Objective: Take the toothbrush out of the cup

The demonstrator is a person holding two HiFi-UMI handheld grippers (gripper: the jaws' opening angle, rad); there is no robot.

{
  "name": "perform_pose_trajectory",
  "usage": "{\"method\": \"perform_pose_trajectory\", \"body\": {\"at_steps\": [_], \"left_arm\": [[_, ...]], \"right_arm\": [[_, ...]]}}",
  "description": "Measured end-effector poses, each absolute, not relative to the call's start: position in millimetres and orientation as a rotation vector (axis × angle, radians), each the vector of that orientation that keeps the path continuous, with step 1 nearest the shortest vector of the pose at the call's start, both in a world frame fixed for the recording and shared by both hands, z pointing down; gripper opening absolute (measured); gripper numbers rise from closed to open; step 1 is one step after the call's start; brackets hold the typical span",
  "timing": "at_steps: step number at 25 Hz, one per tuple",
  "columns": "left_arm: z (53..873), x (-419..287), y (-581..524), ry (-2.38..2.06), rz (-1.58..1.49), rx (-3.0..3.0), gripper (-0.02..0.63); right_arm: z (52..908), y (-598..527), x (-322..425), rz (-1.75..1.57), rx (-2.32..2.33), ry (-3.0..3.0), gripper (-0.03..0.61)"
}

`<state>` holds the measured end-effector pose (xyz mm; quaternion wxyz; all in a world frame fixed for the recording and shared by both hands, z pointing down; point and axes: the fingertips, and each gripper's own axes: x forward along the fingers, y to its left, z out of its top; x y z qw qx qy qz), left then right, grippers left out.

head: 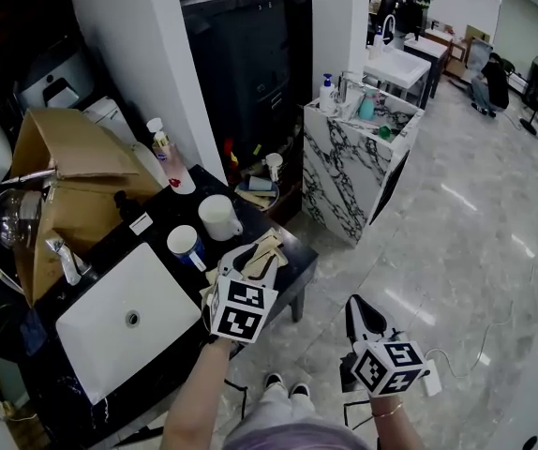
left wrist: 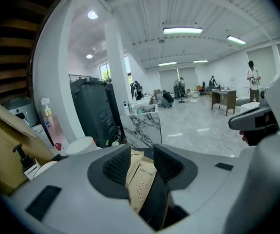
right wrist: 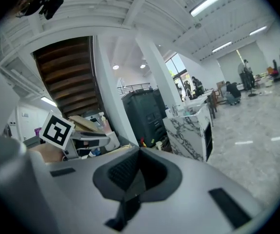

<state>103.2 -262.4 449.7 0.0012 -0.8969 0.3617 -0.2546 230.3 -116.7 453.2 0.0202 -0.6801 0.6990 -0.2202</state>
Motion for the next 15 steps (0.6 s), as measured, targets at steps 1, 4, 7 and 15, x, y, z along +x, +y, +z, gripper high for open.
{"method": "perform_pose_trajectory", "body": {"at_steps": [1,4,7,15], "left_arm": [[447.5,99.4,-258.2,1.152,-0.768,-2.831,0.146],[444.0,86.1,-245.6,1.201,-0.706,-2.866,0.131],[444.5,66.8,-234.1,1.287,-0.64,-2.883,0.116],[444.0,-2.7,-209.4,1.613,-0.38,-2.909,0.037]], "right_arm": [[451.0,-118.2,227.5,-0.676,-2.099,2.181,0.003],[444.0,-123.3,217.0,-0.654,-2.063,2.224,0.003],[440.3,-125.9,203.1,-0.642,-2.022,2.273,0.003],[433.9,-125.1,172.3,-0.614,-1.933,2.382,0.003]]}}
